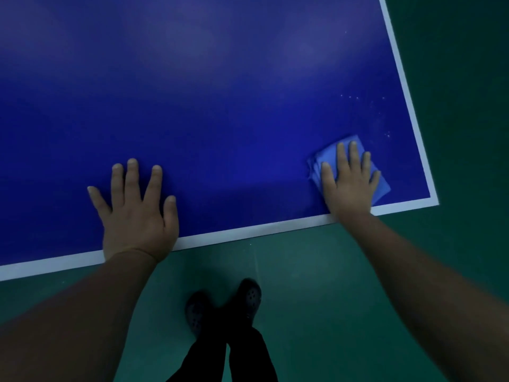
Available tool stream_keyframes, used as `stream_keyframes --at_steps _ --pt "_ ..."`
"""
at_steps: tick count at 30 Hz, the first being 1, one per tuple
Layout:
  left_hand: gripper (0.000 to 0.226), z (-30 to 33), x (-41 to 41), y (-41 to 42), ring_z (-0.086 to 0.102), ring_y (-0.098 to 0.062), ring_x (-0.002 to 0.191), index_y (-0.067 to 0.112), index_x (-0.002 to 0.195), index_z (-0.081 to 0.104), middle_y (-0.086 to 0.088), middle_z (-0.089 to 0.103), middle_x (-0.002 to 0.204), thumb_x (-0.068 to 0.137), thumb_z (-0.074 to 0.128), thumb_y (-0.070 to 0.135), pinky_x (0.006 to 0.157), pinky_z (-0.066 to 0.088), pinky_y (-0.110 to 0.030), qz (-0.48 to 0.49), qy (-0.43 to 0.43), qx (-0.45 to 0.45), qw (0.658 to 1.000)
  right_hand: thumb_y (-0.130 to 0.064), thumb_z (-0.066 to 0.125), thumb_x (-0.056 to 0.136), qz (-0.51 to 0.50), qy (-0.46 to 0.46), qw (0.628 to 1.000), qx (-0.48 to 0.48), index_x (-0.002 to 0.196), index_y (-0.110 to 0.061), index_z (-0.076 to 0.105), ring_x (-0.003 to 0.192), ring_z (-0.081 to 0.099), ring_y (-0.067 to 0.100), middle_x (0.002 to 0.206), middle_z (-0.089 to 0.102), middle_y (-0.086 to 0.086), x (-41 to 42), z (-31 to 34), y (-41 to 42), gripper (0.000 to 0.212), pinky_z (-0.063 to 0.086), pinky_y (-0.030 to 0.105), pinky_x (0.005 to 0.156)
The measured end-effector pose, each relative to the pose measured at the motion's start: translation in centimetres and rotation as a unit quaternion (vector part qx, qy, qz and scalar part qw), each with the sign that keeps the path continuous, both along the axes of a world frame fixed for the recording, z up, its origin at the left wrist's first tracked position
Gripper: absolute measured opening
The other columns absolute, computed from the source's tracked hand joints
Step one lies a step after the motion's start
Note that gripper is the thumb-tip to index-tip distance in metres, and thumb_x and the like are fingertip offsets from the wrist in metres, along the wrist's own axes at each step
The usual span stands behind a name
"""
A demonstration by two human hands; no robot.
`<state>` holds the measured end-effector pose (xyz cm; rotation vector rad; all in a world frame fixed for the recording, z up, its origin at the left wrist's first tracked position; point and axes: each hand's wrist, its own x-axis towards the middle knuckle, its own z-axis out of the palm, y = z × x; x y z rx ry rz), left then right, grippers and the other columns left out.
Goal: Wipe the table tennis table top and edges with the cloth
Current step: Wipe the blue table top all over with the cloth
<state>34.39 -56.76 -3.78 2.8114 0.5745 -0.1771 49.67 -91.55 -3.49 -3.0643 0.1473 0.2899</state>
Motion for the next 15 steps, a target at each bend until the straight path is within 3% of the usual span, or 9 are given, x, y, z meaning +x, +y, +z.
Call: stream_keyframes --at_steps 2,4,6,8,10,15 --pt "0.068 0.1 0.1 0.0 -0.004 -0.029 0.155 0.021 0.159 0.024 -0.013 0.009 0.168 0.098 0.017 0.051 0.120 -0.008 -0.064 -0.003 0.002 -0.003 1.000 -0.059 0.019 0.103 -0.127 -0.020 0.992 0.017 0.162 -0.032 0.008 0.156 -0.003 0.030 0.170 0.000 -0.004 0.5 0.0 3.6 0.066 0.002 0.064 0.120" --pt "0.069 0.1 0.0 0.0 -0.005 -0.029 0.155 0.021 0.159 0.023 -0.013 0.008 0.168 0.098 0.016 0.052 0.120 -0.008 -0.063 -0.002 0.002 -0.005 1.000 -0.056 0.024 0.104 -0.131 -0.046 0.990 0.028 0.162 -0.030 0.016 0.155 0.003 0.034 0.170 0.007 -0.002 -1.0 -0.6 9.0 0.063 0.005 0.068 0.119" --pt "0.070 0.2 0.0 0.0 -0.005 -0.028 0.156 0.022 0.160 0.022 -0.012 0.007 0.168 0.098 0.014 0.054 0.120 -0.008 -0.063 -0.003 0.005 0.000 1.000 -0.055 0.030 0.101 0.024 -0.089 0.994 0.053 0.157 -0.028 0.034 0.152 0.019 0.037 0.166 0.025 0.000 -4.1 -1.0 13.8 0.062 0.010 0.068 0.116" --pt "0.071 0.3 0.1 0.0 -0.006 -0.028 0.156 0.022 0.160 0.021 -0.012 0.006 0.169 0.098 0.013 0.054 0.121 -0.007 -0.063 -0.005 0.007 0.003 1.000 -0.057 0.032 0.100 0.229 -0.063 0.970 0.046 0.153 -0.028 0.042 0.151 0.026 0.036 0.163 0.033 0.000 -6.6 -0.9 14.3 0.062 0.014 0.066 0.117" --pt "0.071 0.2 0.1 0.0 -0.006 -0.028 0.156 0.022 0.160 0.021 -0.012 0.007 0.168 0.097 0.014 0.055 0.120 -0.006 -0.064 -0.006 0.007 0.006 1.000 -0.061 0.033 0.098 0.299 -0.039 0.952 0.049 0.153 -0.030 0.041 0.151 0.025 0.034 0.163 0.032 -0.001 -5.7 -0.9 10.4 0.064 0.016 0.066 0.118" --pt "0.070 0.2 0.1 -0.2 -0.002 -0.032 0.155 0.021 0.159 0.022 -0.015 0.009 0.168 0.098 0.016 0.054 0.120 -0.005 -0.065 -0.008 -0.005 0.015 1.000 -0.063 0.016 0.099 0.034 0.009 0.999 -0.006 0.161 -0.035 0.011 0.156 -0.001 0.026 0.170 0.002 -0.006 -1.0 0.2 -0.9 0.068 0.002 0.060 0.122"
